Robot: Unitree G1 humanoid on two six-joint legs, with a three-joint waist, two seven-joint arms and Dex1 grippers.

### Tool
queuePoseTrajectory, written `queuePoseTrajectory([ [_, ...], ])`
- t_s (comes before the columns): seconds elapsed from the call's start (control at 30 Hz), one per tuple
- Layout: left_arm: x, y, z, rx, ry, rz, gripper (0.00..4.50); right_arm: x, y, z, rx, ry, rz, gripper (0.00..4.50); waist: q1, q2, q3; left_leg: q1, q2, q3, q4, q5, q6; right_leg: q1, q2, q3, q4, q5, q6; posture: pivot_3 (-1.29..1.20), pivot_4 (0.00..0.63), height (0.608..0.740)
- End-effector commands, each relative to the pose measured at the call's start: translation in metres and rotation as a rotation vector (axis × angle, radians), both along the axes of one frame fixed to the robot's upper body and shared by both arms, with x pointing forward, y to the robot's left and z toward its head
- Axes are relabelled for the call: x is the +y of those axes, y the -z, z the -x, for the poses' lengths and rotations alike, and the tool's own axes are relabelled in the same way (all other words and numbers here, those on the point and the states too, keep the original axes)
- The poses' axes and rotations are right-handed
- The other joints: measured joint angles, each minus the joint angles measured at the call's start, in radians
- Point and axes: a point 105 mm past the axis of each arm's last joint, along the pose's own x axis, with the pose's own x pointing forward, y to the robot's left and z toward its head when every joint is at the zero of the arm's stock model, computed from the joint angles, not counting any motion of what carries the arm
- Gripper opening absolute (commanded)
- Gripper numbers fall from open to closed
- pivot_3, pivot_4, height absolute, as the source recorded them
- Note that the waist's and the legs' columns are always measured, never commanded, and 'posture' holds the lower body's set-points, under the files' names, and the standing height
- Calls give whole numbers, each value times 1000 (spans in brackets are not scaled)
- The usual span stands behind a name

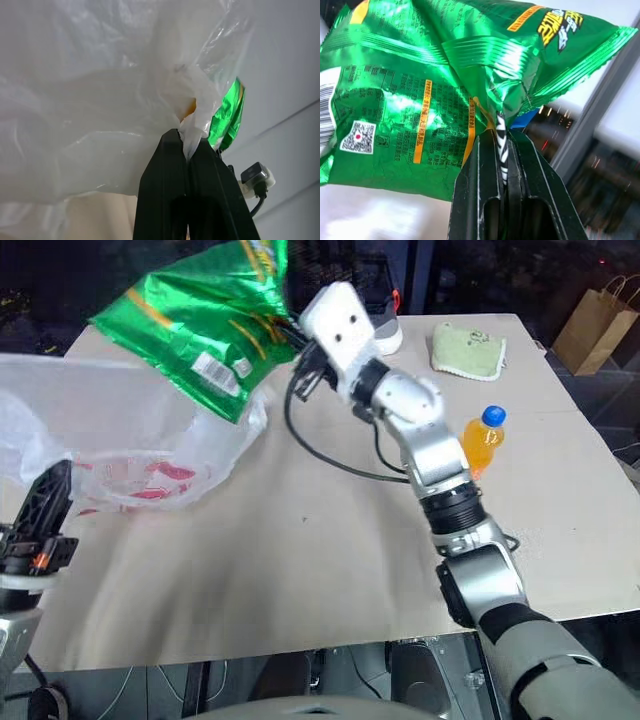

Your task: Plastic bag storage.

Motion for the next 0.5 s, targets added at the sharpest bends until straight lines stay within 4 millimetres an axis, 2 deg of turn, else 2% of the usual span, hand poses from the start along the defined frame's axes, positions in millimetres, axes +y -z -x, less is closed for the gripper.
queuePoseTrajectory([
  [0.03, -13, -14, 0, -66, 17, 4, 0, -3, -33, 17, -177, 2, -134, 77, 0, 0, 0, 0, 0, 0, 0, 0, 0, 0, 0, 0, 0, 0, 0, 0, 150, 740],
  [0.17, -28, -21, -4, -106, 55, 24, 0, -3, -26, 11, -230, 72, -101, 77, 2, 0, 0, 0, -1, -1, 0, 0, 0, 0, -1, 0, 0, 0, 0, 0, 150, 740],
  [0.37, -53, -37, -11, -181, 141, 34, 0, -10, -4, -15, -293, 234, 29, 77, 2, -1, 0, 1, -3, -2, 1, 1, -2, 1, -1, -1, 2, 0, 0, 0, 150, 740],
  [0.5, -65, -33, -14, -166, 193, 46, 0, -3, -3, -11, -335, 223, 50, 77, -4, 0, 0, 1, -3, -2, 0, 2, -4, 0, -1, 0, 2, 0, 0, 0, 150, 740],
])
